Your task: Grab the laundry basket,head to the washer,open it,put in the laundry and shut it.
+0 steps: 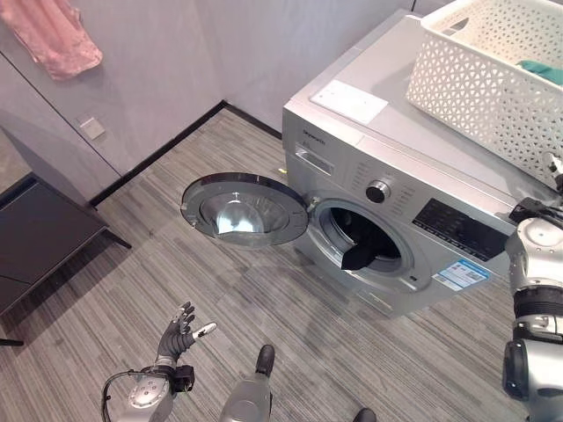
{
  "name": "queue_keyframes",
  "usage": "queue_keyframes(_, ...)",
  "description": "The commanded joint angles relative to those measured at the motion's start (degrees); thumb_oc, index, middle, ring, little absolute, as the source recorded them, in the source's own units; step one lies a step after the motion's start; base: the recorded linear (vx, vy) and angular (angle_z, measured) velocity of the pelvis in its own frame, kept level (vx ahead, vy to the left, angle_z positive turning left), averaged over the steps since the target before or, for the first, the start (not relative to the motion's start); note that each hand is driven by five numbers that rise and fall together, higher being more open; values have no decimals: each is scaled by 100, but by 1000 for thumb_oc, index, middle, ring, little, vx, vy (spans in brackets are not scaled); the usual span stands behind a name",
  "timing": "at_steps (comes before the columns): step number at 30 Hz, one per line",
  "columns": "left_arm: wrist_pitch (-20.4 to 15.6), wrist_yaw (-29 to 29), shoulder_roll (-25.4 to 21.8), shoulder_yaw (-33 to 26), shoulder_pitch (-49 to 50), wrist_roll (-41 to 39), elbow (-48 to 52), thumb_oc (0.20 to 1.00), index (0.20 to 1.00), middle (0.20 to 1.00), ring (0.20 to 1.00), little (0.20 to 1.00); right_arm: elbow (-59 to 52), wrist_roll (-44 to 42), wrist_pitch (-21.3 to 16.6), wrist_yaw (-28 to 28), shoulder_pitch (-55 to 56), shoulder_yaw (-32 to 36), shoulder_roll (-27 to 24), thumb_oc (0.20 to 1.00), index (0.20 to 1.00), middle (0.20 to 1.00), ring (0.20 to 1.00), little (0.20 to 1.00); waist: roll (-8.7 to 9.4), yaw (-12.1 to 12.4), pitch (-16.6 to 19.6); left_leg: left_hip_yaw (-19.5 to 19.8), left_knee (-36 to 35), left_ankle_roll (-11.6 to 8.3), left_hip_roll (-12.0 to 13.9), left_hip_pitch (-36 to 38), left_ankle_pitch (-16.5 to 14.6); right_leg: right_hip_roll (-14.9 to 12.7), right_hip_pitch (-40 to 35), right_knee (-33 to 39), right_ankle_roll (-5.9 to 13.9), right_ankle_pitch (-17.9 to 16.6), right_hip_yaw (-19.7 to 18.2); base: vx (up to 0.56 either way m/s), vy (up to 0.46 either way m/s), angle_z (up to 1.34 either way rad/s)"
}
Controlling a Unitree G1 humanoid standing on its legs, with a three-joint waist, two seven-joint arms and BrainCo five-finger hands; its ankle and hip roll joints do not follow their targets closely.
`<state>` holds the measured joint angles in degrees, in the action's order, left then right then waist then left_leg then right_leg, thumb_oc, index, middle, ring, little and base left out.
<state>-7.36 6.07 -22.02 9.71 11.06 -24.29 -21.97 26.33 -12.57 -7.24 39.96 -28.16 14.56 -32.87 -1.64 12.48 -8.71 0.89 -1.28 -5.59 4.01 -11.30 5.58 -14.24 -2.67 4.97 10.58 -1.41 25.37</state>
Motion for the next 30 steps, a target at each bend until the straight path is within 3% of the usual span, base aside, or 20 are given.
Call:
queue_keyframes(1, -182, 169, -120, -159, -9, 2, 245, 1000, 1000, 1000, 1000, 1000, -1154, 260, -218, -158, 790, -44, 532, 1000, 1000, 1000, 1000, 1000, 263, -62, 109, -21, 391, 187, 156, -309, -495, -320, -416, -518, 71, 320, -148, 50, 96, -12)
queue_keyframes(3, -122, 168, -6, -331, 128, 52, 368, 1000, 1000, 1000, 1000, 1000, -1950, 332, -239, -580, 1872, 37, 1265, 1000, 1000, 1000, 1000, 1000, 349, -273, -7, -244, 677, 318, 206, -180, -758, -442, -320, -715, 136, 103, -364, 43, 126, -50)
queue_keyframes(4, -120, 168, -16, -328, 141, 52, 374, 1000, 1000, 1000, 1000, 1000, -1986, 340, -221, -582, 1901, 44, 1285, 1000, 1000, 1000, 1000, 1000, 365, -263, 18, -255, 672, 331, 195, -200, -737, -453, -297, -702, 140, 77, -373, 54, 178, -75)
queue_keyframes(7, -134, 92, 31, -364, 229, 188, 471, 1000, 1000, 1000, 1000, 1000, -2434, 439, -163, -1001, 2795, -7, 1718, 1000, 1000, 1000, 1000, 1000, 422, -556, 14, -519, 844, 445, 173, -22, -972, -621, -180, -837, 271, -359, -672, 55, 223, -70)
queue_keyframes(8, -149, 42, 24, -323, 247, 286, 504, 1000, 1000, 1000, 1000, 1000, -2571, 387, -168, -1135, 3121, 74, 1833, 1000, 1000, 1000, 1000, 1000, 430, -766, 44, -646, 893, 519, 125, 122, -1111, -729, -141, -944, 346, -666, -840, 64, 230, -71)
queue_keyframes(9, -150, 41, 22, -321, 248, 287, 504, 1000, 1000, 1000, 1000, 1000, -2583, 389, -162, -1136, 3129, 77, 1839, 1000, 1000, 1000, 1000, 1000, 444, -758, 65, -659, 874, 532, 108, 104, -1083, -746, -114, -932, 351, -690, -852, 91, 325, -66)
queue_keyframes(11, -184, 41, -48, -218, 130, 407, 511, 1000, 1000, 1000, 1000, 1000, -2786, 624, -185, -1017, 3177, 369, 1654, 1000, 1000, 1000, 1000, 1000, 378, -1126, 134, -748, 840, 779, -122, 348, -1268, -959, 106, -1432, 329, -1219, -1225, 77, 360, -67)
queue_keyframes(12, -185, 41, -48, -218, 128, 407, 510, 1000, 1000, 1000, 1000, 1000, -2786, 624, -185, -1017, 3176, 370, 1654, 1000, 1000, 1000, 1000, 1000, 381, -1124, 138, -751, 835, 781, -126, 344, -1264, -962, 116, -1434, 330, -1220, -1230, 59, 370, -42)
queue_keyframes(13, -184, 55, -59, -174, 7, 437, 465, 1000, 1000, 1000, 1000, 1000, -3032, 758, -267, -779, 3120, 649, 1647, 1000, 1000, 1000, 1000, 1000, 264, -1296, 93, -632, 835, 919, -206, 432, -1320, -845, 368, -2013, 198, -1250, -1635, 15, 176, -16)
queue_keyframes(14, -186, 56, -56, -171, -7, 438, 459, 1000, 1000, 1000, 1000, 1000, -3045, 765, -257, -778, 3117, 656, 1652, 1000, 1000, 1000, 1000, 1000, 270, -1277, 106, -651, 823, 924, -210, 404, -1289, -852, 431, -2042, 191, -1255, -1665, 48, 265, -22)
queue_keyframes(17, -210, 31, 0, -132, -95, 538, 389, 1000, 1000, 1000, 1000, 1000, -3428, 1140, -355, -495, 3001, 960, 1524, 1000, 1000, 1000, 1000, 1000, 119, -1402, 81, -582, 767, 1107, -347, 636, -1431, -529, 793, -2707, 3, -864, -2076, 67, 216, -3)
queue_keyframes(20, -253, -127, -106, -138, -46, 604, 454, 1000, 1000, 1000, 1000, 1000, -3558, 1515, -295, -394, 2642, 1168, 931, 1000, 1000, 1000, 1000, 1000, 115, -1313, 48, -713, 617, 1084, -313, 894, -1503, -437, 1015, -2145, -16, -459, -1741, 90, 38, -23)
queue_keyframes(22, -285, -174, -117, -112, -74, 631, 422, 1000, 1000, 1000, 1000, 1000, -3488, 1537, -298, -351, 2427, 1201, 688, 1000, 1000, 1000, 1000, 1000, 120, -1304, 21, -705, 586, 1051, -297, 932, -1511, -386, 1057, -1672, 14, -415, -1713, 44, -53, -20)
queue_keyframes(25, -303, -268, -128, -25, -199, 717, 292, 1000, 1000, 1000, 1000, 1000, -3181, 1444, -229, -379, 1874, 1131, -339, 1000, 1000, 1000, 1000, 1000, 236, -1297, -154, -541, 735, 1029, -394, 1036, -1687, -250, 1410, -704, 135, -538, -2252, 89, -60, -4)
queue_keyframes(26, -308, -271, -99, -30, -216, 719, 282, 1000, 1000, 1000, 1000, 1000, -3122, 1424, -249, -378, 1826, 1111, -393, 1000, 1000, 1000, 1000, 1000, 212, -1284, -173, -564, 754, 1034, -392, 1039, -1708, -243, 1394, -667, 142, -562, -2273, 153, -117, 4)
queue_keyframes(27, -310, -296, -137, -8, -244, 757, 243, 1000, 1000, 1000, 1000, 1000, -3004, 1479, -184, -490, 1594, 970, -824, 1000, 1000, 1000, 1000, 1000, 310, -1220, -188, -491, 795, 1016, -449, 1124, -1788, -227, 1460, -414, 209, -658, -2342, 96, -74, 23)
queue_keyframes(30, -295, -292, -109, 51, -283, 760, 166, 1000, 1000, 1000, 1000, 1000, -2831, 1436, -185, -591, 1303, 759, -1167, 1000, 1000, 1000, 1000, 1000, 384, -1187, -201, -322, 835, 982, -489, 1200, -1846, -188, 1457, -241, 247, -731, -2542, 153, -135, 44)
